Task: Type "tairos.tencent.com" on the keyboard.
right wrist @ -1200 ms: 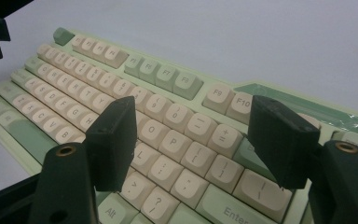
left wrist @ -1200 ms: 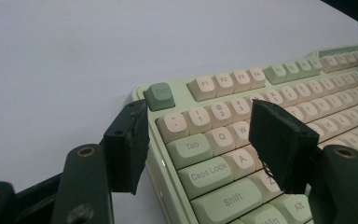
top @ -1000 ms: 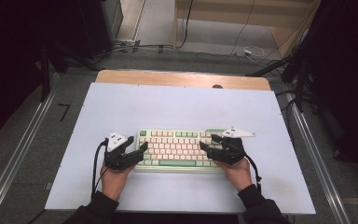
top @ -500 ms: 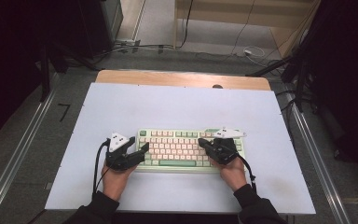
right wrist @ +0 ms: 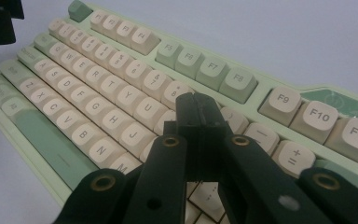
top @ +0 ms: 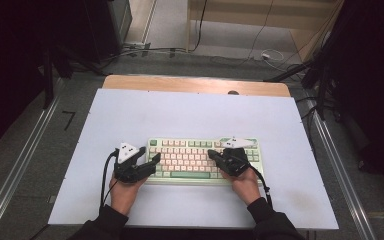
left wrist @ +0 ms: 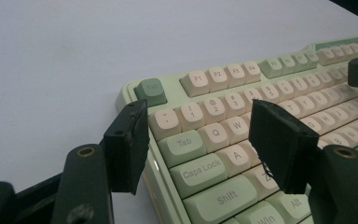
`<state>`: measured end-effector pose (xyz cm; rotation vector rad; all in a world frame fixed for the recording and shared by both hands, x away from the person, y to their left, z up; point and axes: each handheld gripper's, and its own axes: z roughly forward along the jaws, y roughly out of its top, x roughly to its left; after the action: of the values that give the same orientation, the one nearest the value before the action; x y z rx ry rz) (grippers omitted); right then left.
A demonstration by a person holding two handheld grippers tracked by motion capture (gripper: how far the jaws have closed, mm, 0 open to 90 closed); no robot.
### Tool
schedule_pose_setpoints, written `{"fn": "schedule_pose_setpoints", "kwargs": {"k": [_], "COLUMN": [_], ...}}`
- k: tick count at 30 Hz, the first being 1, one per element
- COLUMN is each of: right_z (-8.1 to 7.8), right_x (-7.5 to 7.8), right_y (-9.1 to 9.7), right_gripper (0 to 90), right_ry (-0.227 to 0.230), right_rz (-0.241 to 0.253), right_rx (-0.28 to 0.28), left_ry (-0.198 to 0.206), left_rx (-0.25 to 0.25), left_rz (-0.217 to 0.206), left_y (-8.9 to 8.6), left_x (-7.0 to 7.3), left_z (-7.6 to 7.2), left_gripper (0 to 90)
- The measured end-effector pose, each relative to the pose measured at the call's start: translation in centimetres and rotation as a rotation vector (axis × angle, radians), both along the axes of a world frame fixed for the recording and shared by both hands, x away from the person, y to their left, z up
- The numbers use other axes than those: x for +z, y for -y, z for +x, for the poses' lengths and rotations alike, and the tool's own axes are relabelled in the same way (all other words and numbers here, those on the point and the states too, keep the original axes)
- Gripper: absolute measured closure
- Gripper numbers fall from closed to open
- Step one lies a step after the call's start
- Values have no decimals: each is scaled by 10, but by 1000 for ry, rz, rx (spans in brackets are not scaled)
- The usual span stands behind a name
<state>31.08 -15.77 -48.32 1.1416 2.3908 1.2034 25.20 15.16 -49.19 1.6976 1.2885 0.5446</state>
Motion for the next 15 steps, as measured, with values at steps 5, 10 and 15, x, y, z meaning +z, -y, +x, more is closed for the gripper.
{"fn": "schedule_pose_setpoints", "kwargs": {"k": [5, 10, 15], "right_z": [1, 1, 3], "right_x": [0, -1, -3], "right_y": [0, -1, -2], "right_gripper": [875, 874, 874], "right_ry": [4, 0, -3], "right_rz": [-6, -19, -25], "right_rx": [-6, -7, -9], "left_ry": [3, 0, 1], "left_rx": [-2, -8, -10], "left_rz": [-3, 7, 2], "left_y": [0, 2, 3], "left_x": [0, -1, -1], "left_z": [-1, -1, -1], "left_gripper": [387, 387, 387]}}
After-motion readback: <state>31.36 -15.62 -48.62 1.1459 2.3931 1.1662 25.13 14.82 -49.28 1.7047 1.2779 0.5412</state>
